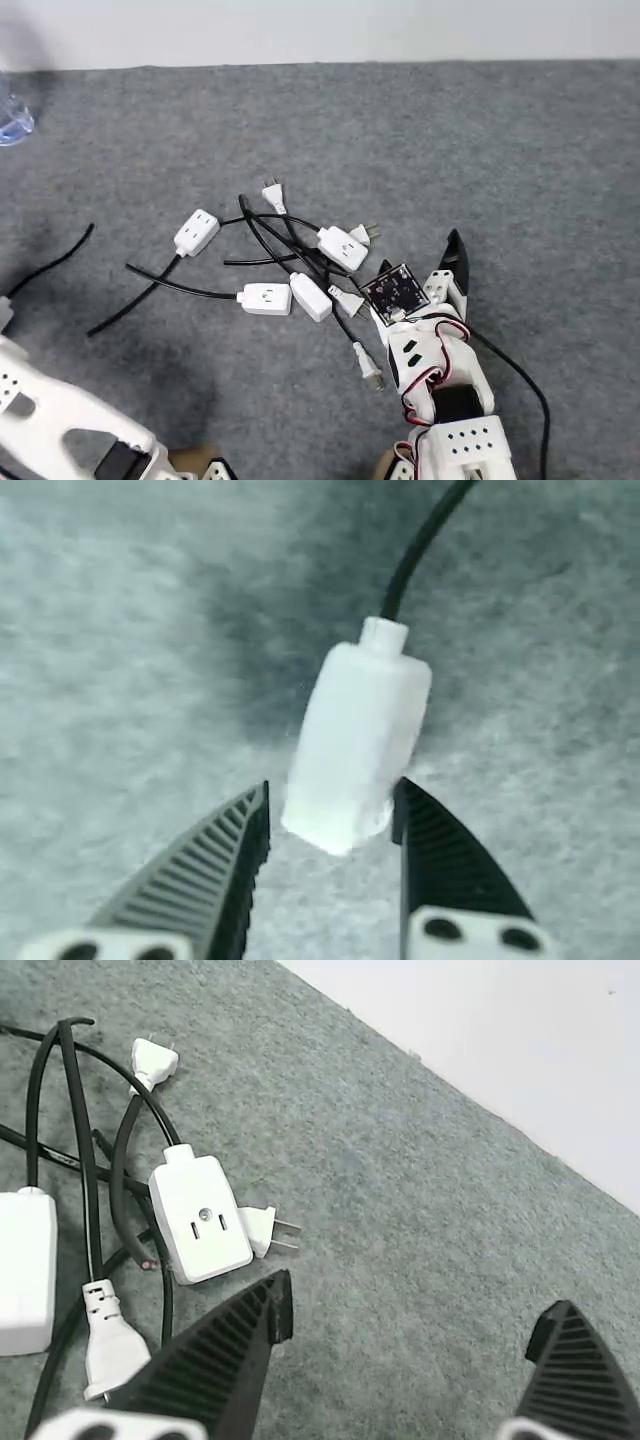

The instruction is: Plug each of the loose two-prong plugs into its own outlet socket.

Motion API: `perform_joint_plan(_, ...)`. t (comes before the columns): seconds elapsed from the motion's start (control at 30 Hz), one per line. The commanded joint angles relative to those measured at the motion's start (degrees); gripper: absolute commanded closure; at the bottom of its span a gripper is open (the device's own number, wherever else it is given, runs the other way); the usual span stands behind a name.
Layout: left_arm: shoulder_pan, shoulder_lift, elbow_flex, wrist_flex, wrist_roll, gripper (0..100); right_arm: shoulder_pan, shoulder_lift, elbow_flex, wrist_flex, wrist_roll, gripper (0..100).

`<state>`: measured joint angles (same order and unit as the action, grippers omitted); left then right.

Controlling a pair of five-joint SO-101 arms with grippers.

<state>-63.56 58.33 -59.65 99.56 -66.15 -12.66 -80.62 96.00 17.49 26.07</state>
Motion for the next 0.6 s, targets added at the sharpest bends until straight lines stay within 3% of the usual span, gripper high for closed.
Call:
perform_joint_plan(0.0,-0.26,-0.53,-5.14,1.05,-0.35,81,-1.8,0.84,0.79,-0.66,0.35,62.7)
perform_joint_plan(0.3,2.46,-0.97,-8.66,1.05,0.97,81,-1.8,0.84,0.79,-0.75,0.35,62.7)
perform_joint_plan(0.57,24.0,-13.01,1.63,1.14,23.56,81,-1.8,0.84,0.79,-0.84,0.35,62.7)
